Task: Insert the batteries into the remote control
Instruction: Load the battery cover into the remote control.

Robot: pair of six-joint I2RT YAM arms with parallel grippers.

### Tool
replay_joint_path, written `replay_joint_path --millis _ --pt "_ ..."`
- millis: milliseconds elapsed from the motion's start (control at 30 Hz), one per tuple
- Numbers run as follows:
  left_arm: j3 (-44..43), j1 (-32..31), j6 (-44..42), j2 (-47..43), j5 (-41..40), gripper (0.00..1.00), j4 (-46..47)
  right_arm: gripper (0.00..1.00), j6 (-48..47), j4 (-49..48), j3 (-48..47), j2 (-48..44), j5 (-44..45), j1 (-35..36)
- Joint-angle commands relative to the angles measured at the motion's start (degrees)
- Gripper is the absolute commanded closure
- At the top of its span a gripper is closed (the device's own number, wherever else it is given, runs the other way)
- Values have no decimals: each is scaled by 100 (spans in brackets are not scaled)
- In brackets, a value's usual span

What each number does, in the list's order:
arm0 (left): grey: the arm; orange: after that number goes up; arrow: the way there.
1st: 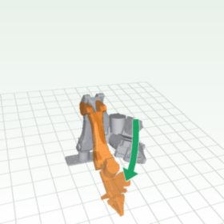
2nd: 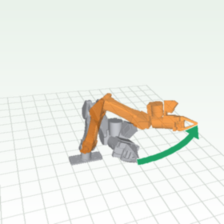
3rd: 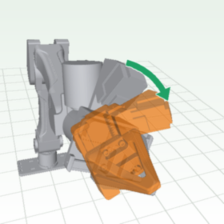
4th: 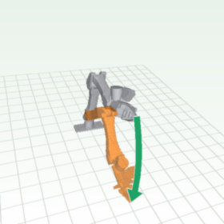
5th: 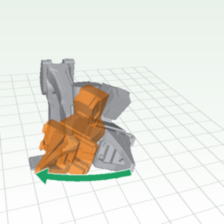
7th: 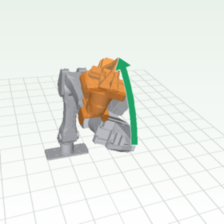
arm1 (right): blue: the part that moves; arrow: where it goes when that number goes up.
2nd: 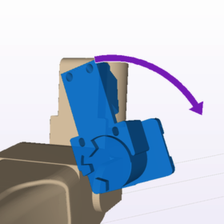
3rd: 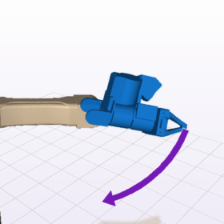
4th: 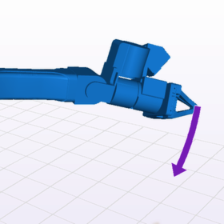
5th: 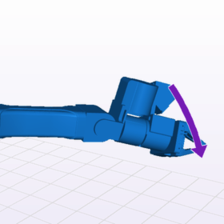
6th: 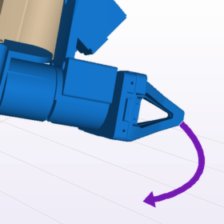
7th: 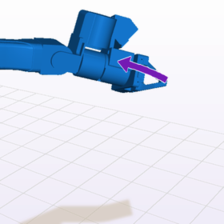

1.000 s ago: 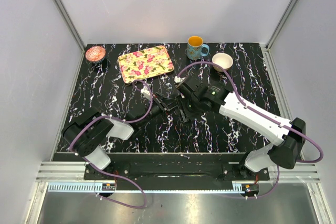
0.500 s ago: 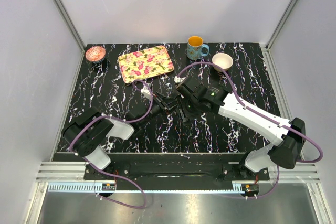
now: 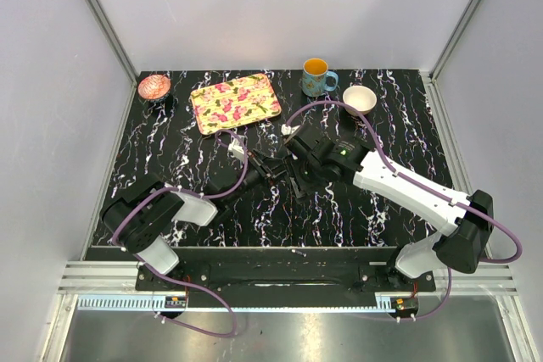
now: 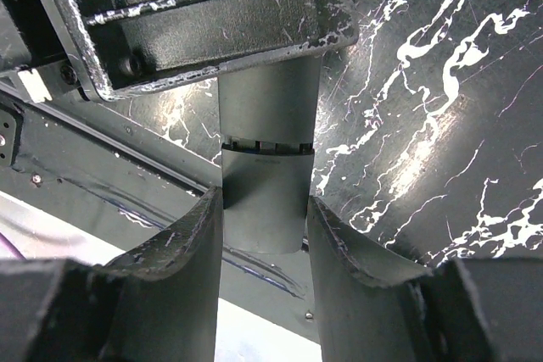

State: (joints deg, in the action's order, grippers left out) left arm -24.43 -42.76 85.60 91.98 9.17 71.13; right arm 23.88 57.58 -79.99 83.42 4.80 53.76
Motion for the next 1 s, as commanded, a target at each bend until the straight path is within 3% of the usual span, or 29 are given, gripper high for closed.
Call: replay_joint_path --millis 0,967 --pt "-335 -101 352 4 76 100 2291 100 -234 157 -131 96 74 56" --pt "-440 -267 510 -14 261 100 2256 100 -384 306 -184 359 381 109"
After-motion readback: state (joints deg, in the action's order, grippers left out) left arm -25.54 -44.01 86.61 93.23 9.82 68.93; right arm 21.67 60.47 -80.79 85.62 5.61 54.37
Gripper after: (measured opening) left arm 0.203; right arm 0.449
